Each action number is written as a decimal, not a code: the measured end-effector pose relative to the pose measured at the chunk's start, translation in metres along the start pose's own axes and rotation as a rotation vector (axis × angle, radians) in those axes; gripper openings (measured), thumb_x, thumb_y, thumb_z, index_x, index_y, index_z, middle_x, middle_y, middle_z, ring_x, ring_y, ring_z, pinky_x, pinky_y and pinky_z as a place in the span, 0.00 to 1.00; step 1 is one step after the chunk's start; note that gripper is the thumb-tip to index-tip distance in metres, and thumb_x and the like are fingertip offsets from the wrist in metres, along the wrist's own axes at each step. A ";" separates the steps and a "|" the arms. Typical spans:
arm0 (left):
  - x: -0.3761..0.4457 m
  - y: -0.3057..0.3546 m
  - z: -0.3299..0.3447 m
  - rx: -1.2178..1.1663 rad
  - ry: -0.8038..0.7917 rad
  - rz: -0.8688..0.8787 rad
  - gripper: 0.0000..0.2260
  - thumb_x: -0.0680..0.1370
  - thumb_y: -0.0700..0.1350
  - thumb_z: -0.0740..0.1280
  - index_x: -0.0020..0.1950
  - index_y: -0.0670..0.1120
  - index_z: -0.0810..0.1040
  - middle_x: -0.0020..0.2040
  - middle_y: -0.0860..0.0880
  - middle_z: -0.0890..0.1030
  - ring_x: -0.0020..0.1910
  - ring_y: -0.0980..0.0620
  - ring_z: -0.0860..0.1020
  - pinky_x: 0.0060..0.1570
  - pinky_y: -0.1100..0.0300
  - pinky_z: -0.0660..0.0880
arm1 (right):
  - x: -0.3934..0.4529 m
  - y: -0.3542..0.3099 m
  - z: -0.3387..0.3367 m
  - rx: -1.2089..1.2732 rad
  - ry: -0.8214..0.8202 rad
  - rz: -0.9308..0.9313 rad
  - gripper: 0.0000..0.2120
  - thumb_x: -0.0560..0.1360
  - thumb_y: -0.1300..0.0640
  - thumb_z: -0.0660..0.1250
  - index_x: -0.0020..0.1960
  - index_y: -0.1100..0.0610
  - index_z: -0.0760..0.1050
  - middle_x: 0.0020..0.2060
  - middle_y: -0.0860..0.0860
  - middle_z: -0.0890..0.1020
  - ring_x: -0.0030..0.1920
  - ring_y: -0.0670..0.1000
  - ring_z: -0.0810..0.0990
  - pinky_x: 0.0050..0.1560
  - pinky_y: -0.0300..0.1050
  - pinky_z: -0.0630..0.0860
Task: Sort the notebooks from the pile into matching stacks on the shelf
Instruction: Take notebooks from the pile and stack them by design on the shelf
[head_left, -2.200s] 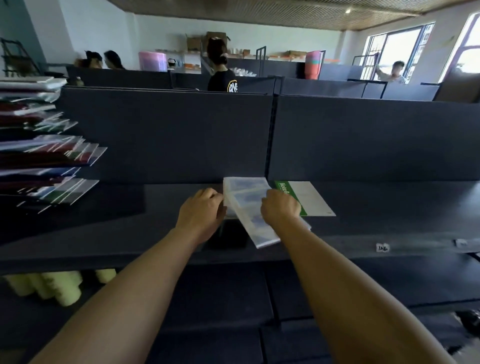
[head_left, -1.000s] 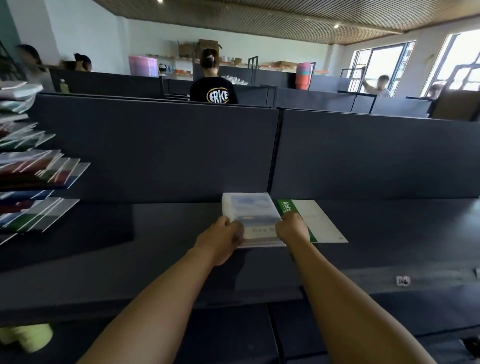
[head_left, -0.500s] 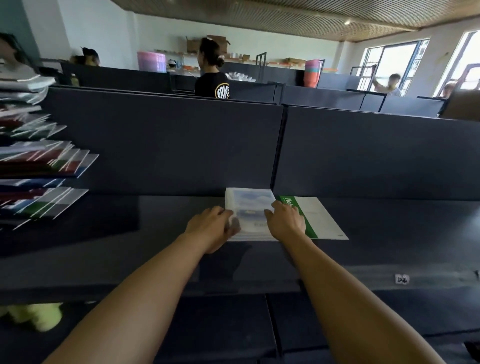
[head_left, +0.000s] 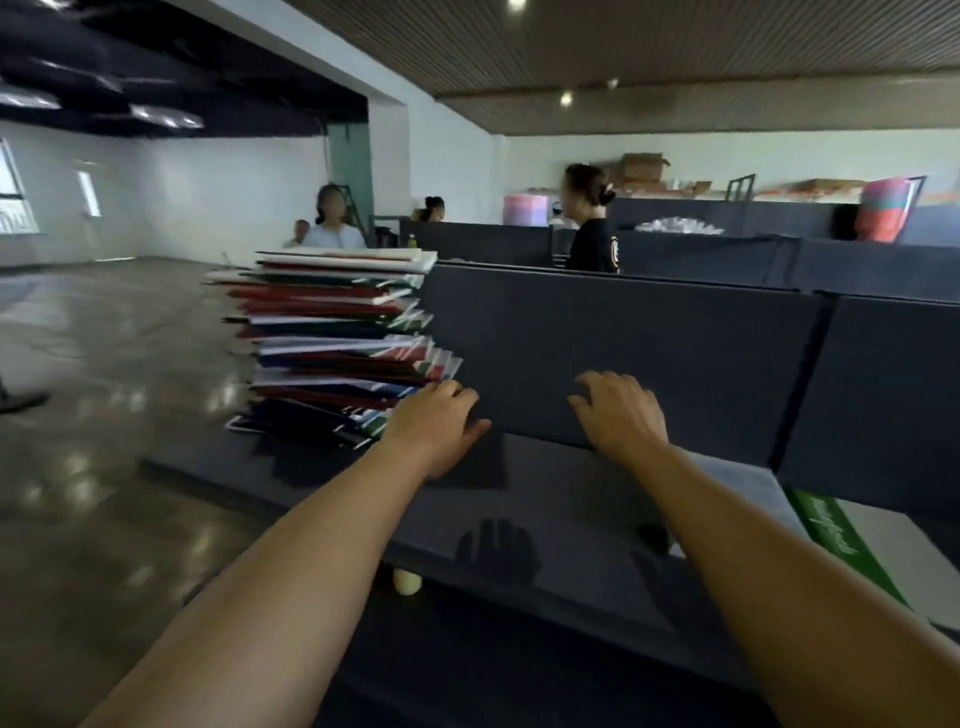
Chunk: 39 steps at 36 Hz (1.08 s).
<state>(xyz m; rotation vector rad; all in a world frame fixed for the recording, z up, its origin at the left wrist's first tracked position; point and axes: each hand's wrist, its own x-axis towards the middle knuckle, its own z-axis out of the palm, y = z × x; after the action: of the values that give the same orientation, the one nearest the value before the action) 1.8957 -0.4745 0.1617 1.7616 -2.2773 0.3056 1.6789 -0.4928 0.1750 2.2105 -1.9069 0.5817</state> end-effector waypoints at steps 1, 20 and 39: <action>-0.001 -0.011 -0.006 0.006 0.013 -0.014 0.21 0.82 0.57 0.55 0.70 0.47 0.68 0.68 0.46 0.69 0.67 0.45 0.68 0.59 0.49 0.72 | 0.008 -0.014 -0.004 0.005 0.025 -0.025 0.19 0.82 0.49 0.55 0.69 0.55 0.68 0.63 0.54 0.75 0.63 0.57 0.71 0.60 0.52 0.67; 0.021 -0.146 -0.035 0.036 0.167 0.039 0.20 0.82 0.55 0.56 0.70 0.48 0.69 0.66 0.49 0.72 0.64 0.50 0.71 0.60 0.53 0.71 | 0.132 -0.190 -0.024 -0.042 0.130 -0.208 0.28 0.81 0.46 0.56 0.76 0.56 0.56 0.73 0.54 0.64 0.72 0.56 0.62 0.68 0.53 0.63; 0.050 -0.157 -0.017 0.025 0.202 0.052 0.18 0.82 0.55 0.56 0.68 0.48 0.70 0.64 0.50 0.72 0.61 0.51 0.72 0.54 0.56 0.74 | 0.182 -0.205 -0.007 -0.254 0.224 -0.250 0.24 0.76 0.61 0.62 0.71 0.55 0.63 0.58 0.55 0.78 0.62 0.56 0.70 0.60 0.50 0.66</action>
<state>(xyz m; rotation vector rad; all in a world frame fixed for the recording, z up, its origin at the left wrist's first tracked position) 2.0365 -0.5538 0.1959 1.6047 -2.1871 0.5002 1.8974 -0.6213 0.2795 2.0783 -1.4771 0.4911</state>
